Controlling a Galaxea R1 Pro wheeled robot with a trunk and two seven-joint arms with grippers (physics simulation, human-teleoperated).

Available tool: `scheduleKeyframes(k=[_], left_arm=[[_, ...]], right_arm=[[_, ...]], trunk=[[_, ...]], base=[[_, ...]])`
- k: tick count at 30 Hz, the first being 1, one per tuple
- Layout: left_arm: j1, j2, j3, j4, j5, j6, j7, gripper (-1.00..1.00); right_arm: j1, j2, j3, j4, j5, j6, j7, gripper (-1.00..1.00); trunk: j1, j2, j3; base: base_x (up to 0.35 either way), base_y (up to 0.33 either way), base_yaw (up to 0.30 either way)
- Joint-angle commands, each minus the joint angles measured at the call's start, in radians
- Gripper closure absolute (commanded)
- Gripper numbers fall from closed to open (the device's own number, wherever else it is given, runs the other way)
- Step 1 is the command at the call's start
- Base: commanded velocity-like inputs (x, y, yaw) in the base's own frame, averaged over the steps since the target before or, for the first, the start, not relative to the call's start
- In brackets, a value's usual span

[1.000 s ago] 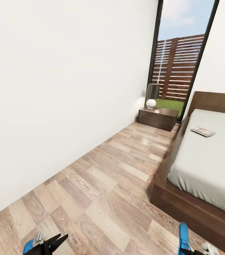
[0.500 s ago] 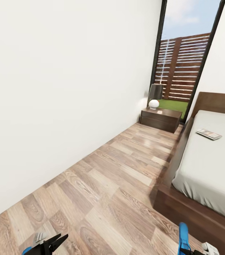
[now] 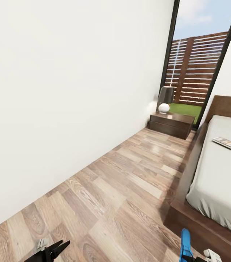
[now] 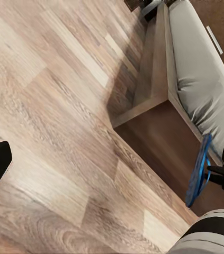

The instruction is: In the bedroom, move the book from the bed onto either nightstand, and place the two sandals side by side next to the bed.

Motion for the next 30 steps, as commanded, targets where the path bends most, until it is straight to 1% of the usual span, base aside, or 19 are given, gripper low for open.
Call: scheduleKeyframes(k=[1, 8, 13, 23, 30], left_arm=[[0.000, 0.000, 0.001, 0.000, 0.005, 0.011, -0.004, -1.00], [0.000, 0.000, 0.000, 0.000, 0.005, 0.009, -0.004, -1.00], [0.000, 0.000, 0.000, 0.000, 0.005, 0.009, -0.004, -1.00], [0.000, 0.000, 0.000, 0.000, 0.005, 0.010, -0.004, -1.00], [0.000, 0.000, 0.000, 0.000, 0.003, 0.010, -0.004, -1.00]], right_arm=[[0.000, 0.001, -0.007, 0.000, -0.001, 0.011, 0.003, 1.00], [0.000, 0.003, -0.007, -0.003, -0.001, 0.011, 0.003, 1.00], [0.000, 0.003, -0.007, -0.003, -0.001, 0.011, 0.003, 1.00], [0.000, 0.003, -0.007, -0.004, -0.001, 0.011, 0.003, 1.00], [0.000, 0.003, -0.008, -0.004, -0.001, 0.011, 0.003, 1.00]], trunk=[[0.000, 0.000, -0.001], [0.000, 0.000, -0.001], [0.000, 0.000, -0.001], [0.000, 0.000, -0.001], [0.000, 0.000, -0.001]], base=[[0.230, 0.000, 0.000], [0.064, 0.000, 0.000], [0.158, 0.000, 0.029], [0.030, -0.005, 0.226], [0.232, -0.110, 0.042]])
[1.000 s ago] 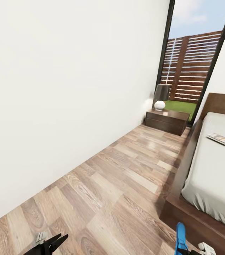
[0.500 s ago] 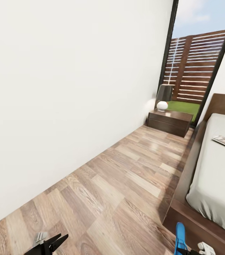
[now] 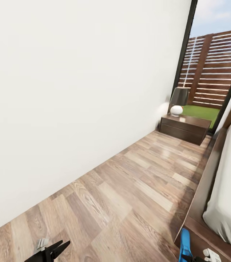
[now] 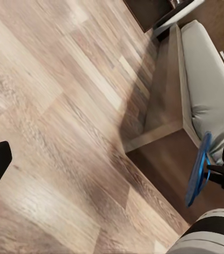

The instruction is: In the bedroom, move the book from the bed onto either nightstand, and place the two sandals side by side next to the bed.

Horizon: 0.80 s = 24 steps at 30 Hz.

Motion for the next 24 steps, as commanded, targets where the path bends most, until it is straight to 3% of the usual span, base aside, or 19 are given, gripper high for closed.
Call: scheduleKeyframes(k=[1, 8, 24], left_arm=[[0.000, 0.000, 0.001, 0.000, 0.004, 0.010, -0.003, -1.00], [0.000, 0.000, 0.001, 0.000, 0.005, 0.011, -0.004, -1.00], [0.000, 0.000, 0.001, 0.000, 0.006, 0.011, -0.003, -1.00]], right_arm=[[0.000, 0.000, -0.007, 0.000, -0.002, 0.011, 0.003, 1.00], [0.000, 0.000, -0.007, 0.001, -0.002, 0.011, 0.003, 1.00], [0.000, 0.002, -0.006, 0.001, -0.002, 0.011, 0.003, 1.00]], trunk=[[0.000, 0.000, -0.001], [0.000, 0.000, -0.001], [0.000, 0.000, -0.001]], base=[[0.266, -0.142, 0.004], [0.283, -0.117, 0.001], [0.325, -0.004, 0.000]])
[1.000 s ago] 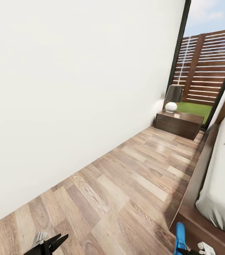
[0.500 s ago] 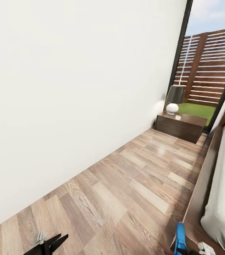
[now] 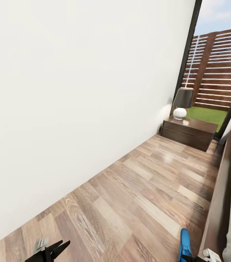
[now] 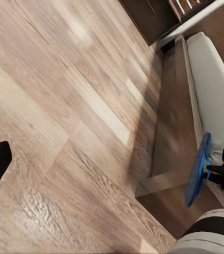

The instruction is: In the bedroom, move the book from the bed onto either nightstand, and place the two sandals side by side next to the bed.

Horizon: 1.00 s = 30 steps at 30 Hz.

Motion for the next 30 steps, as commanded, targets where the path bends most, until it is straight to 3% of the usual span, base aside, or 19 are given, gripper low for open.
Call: scheduleKeyframes(k=[1, 30], left_arm=[[0.000, 0.000, 0.001, 0.000, 0.005, 0.010, -0.003, -1.00], [-0.001, 0.000, 0.001, 0.000, 0.003, 0.009, 0.000, -1.00]], right_arm=[[0.000, 0.000, -0.006, 0.000, -0.002, 0.011, 0.004, 1.00], [0.000, 0.000, -0.005, 0.003, -0.002, 0.011, 0.004, 1.00]], trunk=[[0.000, 0.000, -0.001], [0.000, 0.000, -0.001]], base=[[0.326, 0.000, 0.000], [0.326, 0.000, 0.000]])
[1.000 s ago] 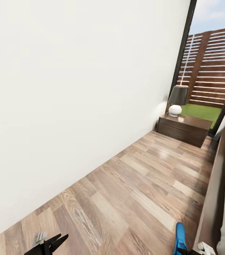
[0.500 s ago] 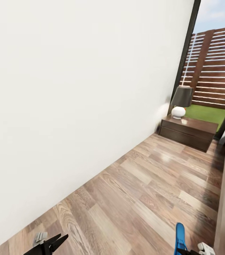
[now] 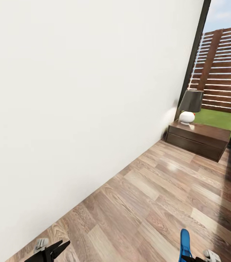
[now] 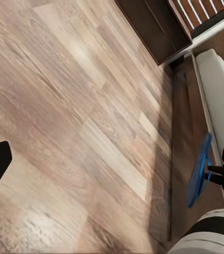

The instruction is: In the bedroom, move the book from the bed onto either nightstand, and place the two sandals side by side next to the bed.

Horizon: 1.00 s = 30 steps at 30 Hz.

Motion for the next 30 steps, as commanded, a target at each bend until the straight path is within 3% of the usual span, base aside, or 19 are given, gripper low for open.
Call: scheduleKeyframes(k=[1, 10, 30], left_arm=[[0.000, 0.000, 0.001, 0.000, 0.005, 0.010, -0.003, -1.00], [0.000, 0.000, 0.001, 0.000, 0.005, 0.010, -0.003, -1.00], [0.000, 0.000, 0.001, 0.000, 0.005, 0.010, -0.003, -1.00]], right_arm=[[0.000, 0.000, -0.008, 0.000, -0.002, 0.011, 0.003, 1.00], [0.000, 0.000, -0.008, 0.000, -0.002, 0.011, 0.003, 1.00], [0.000, 0.000, -0.009, -0.002, -0.002, 0.011, 0.003, 1.00]], trunk=[[0.000, 0.000, -0.001], [0.000, 0.000, -0.001], [0.000, 0.000, -0.012]], base=[[0.326, 0.000, 0.000], [0.222, 0.000, 0.027], [0.040, -0.033, 0.260]])
